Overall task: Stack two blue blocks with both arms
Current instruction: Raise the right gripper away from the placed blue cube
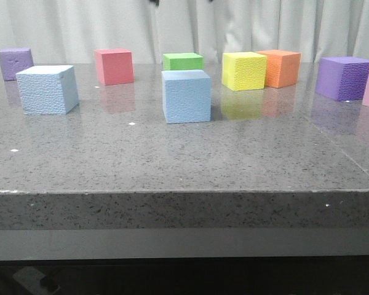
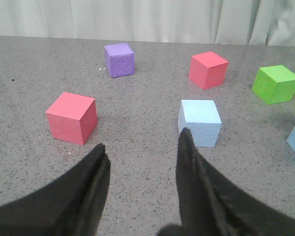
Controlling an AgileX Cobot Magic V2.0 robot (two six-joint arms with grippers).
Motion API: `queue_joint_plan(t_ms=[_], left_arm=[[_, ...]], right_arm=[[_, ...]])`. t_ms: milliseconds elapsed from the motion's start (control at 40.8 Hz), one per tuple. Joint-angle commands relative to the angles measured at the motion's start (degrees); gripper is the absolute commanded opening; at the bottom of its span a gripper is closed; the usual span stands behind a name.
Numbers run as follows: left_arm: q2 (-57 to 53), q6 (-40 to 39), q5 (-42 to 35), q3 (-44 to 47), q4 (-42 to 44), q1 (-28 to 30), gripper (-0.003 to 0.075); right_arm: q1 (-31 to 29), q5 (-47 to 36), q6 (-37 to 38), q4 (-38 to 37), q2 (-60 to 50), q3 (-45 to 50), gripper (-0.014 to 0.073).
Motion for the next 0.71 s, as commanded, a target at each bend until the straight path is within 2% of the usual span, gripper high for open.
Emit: queue_joint_plan(t_ms=[0,147,343,687], left_arm=[[0.7,-0.1,-4.7,-1.6,0.0,0.0,0.031],[0.7,-0.1,-4.7,-1.6,0.0,0.0,0.0311],[0.7,-0.1,-4.7,-1.6,0.0,0.0,0.0311],[0.7,-0.1,-4.7,-1.6,0.0,0.0,0.0311]], right_arm=[[-1.7,5.3,-4.6,2.2,-7.5,2.5,0.0575],[-2.1,4.4,-8.8,2.9,-16.4,12.8,0.0575],[-2.1,-2.7,-14.2,5.1,-29.6,28.3,0.0575],[-2.1,-13.8,-15.5,8.1,-50.7,50.3,0.0575]])
